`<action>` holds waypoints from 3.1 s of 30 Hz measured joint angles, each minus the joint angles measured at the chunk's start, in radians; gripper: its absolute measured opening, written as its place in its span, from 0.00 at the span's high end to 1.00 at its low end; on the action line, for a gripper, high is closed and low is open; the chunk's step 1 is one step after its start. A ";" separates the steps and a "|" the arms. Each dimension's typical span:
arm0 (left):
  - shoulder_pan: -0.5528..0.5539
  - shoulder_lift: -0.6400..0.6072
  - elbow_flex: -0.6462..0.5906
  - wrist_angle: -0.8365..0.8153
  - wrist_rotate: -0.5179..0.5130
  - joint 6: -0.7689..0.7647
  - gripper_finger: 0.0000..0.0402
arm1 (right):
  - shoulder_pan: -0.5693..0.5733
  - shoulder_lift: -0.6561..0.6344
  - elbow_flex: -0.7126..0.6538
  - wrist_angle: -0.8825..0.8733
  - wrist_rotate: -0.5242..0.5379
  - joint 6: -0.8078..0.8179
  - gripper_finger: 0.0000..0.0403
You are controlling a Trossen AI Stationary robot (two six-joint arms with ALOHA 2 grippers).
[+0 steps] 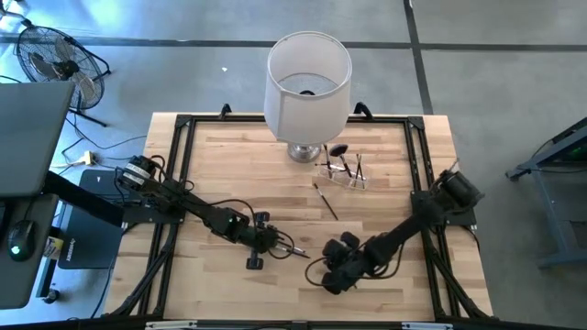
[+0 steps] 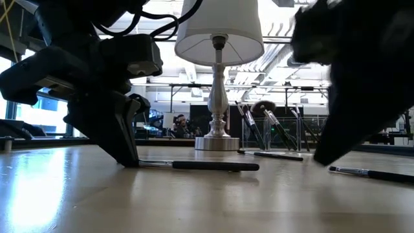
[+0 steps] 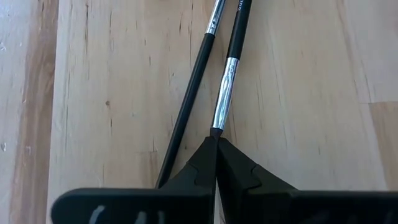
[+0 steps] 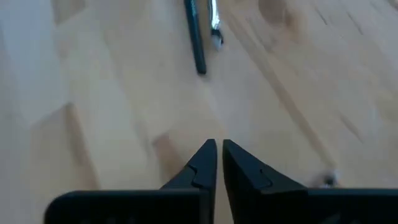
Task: Put items in baskets/containers
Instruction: Put the eyeshadow brush into the transparent organizer
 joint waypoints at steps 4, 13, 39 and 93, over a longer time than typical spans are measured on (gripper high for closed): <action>0.000 0.000 -0.001 0.010 -0.001 -0.001 1.00 | -0.029 0.041 0.000 0.095 -0.013 -0.082 0.87; 0.000 0.004 -0.003 0.042 -0.001 -0.002 1.00 | -0.046 0.066 0.000 0.161 0.000 -0.332 0.70; 0.000 0.007 -0.005 0.090 -0.002 -0.002 1.00 | -0.127 0.097 -0.001 0.228 -0.059 -0.483 0.97; -0.027 -0.463 -0.299 1.156 -0.411 0.109 0.64 | -0.086 -0.385 -0.595 1.490 0.204 -0.709 0.97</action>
